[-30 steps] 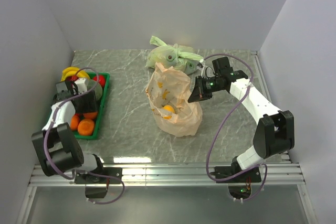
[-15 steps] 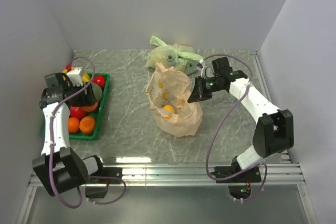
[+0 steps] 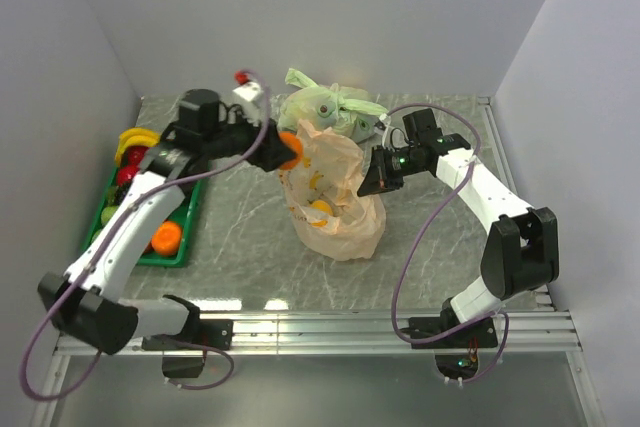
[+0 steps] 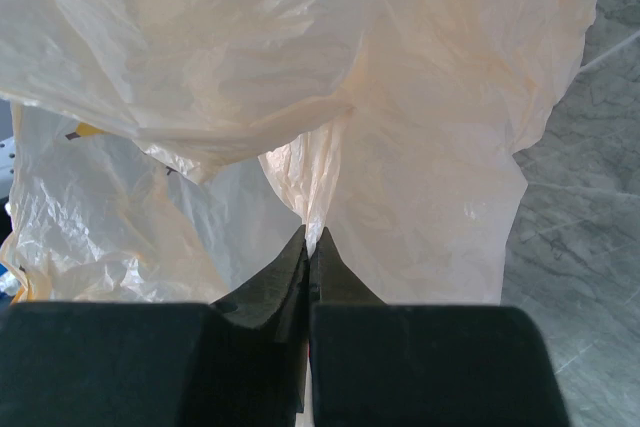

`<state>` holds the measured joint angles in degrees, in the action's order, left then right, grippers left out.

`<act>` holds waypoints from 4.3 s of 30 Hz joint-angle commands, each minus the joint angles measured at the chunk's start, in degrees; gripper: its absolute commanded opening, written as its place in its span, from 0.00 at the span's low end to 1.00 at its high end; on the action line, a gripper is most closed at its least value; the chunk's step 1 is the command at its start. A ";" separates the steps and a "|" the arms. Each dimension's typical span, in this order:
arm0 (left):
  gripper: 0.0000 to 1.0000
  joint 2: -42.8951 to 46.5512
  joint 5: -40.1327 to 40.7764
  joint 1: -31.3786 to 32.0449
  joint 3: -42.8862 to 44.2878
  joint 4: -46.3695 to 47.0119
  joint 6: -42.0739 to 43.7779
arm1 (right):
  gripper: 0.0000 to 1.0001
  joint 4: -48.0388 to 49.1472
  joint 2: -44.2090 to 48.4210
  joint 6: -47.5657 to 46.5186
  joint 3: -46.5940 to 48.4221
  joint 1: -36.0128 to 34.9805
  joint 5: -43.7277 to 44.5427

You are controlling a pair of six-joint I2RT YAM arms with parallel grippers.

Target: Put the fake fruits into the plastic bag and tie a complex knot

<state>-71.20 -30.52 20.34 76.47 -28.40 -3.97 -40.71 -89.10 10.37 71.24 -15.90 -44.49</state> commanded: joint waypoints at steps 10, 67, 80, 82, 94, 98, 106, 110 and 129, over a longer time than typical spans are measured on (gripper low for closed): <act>0.99 -10.72 6.87 14.55 2.98 2.39 -0.78 | 0.00 -0.34 -0.11 -1.32 2.59 0.52 -0.86; 0.92 -13.61 24.90 -63.93 -13.27 -23.10 49.14 | 0.00 -2.97 -3.19 -5.71 4.61 1.22 1.25; 0.92 -18.27 23.93 -63.58 -18.28 -16.17 49.67 | 0.00 -3.94 -3.62 -5.54 6.10 1.14 1.07; 0.93 -18.97 23.84 -63.32 -18.98 -15.63 49.67 | 0.00 -4.11 -3.80 -5.54 6.28 1.22 1.07; 0.74 -18.20 22.88 -63.05 -16.88 -17.11 48.97 | 0.00 -3.94 -3.89 -5.27 6.10 1.22 0.81; 0.68 -14.85 22.53 -63.05 -14.16 -20.37 48.88 | 0.00 -3.59 -3.62 -5.01 5.40 1.22 0.55; 0.65 -10.46 21.47 -63.05 -10.20 -26.26 48.61 | 0.00 -3.50 -3.89 -5.10 6.10 1.14 -0.07; 0.65 -8.87 18.93 -62.88 -6.44 -29.51 48.70 | 0.00 -2.89 -3.80 -4.84 5.93 1.14 -0.16; 0.66 -16.49 6.97 5.39 25.66 -29.35 14.35 | 0.00 -1.83 -4.07 -4.04 6.72 1.22 0.72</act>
<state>-83.79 -21.78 19.57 99.37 -60.23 17.98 -43.70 -93.19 6.11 75.02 -14.96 -43.33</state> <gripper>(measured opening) 0.788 0.008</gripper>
